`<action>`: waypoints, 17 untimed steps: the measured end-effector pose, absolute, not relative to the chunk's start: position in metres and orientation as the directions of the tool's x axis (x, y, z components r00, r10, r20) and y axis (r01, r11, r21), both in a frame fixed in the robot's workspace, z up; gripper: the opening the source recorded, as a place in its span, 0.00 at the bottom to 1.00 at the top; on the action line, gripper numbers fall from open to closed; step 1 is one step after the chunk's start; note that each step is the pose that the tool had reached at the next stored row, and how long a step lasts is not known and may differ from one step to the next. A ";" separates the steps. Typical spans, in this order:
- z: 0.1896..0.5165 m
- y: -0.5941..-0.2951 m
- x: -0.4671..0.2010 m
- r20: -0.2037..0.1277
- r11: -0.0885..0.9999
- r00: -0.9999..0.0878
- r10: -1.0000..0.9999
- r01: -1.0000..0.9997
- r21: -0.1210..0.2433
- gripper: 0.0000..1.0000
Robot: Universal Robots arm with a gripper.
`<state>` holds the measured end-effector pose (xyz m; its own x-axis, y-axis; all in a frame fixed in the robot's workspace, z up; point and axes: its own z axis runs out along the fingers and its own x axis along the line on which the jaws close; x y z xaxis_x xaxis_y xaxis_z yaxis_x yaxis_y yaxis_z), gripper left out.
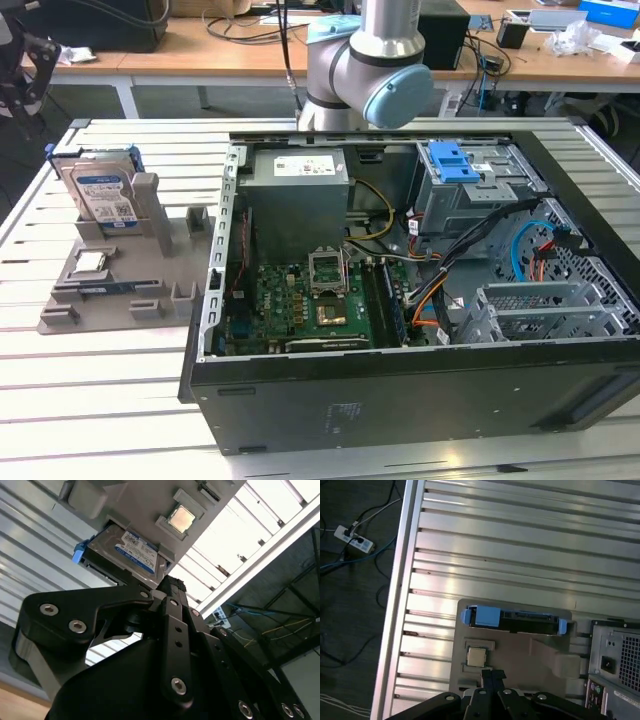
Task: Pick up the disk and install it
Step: 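Pick up the disk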
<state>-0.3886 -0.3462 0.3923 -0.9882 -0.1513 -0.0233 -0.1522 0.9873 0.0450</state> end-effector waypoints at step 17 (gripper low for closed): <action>0.392 -0.346 -0.389 -0.023 0.919 -0.920 -0.391 -0.391 0.045 0.11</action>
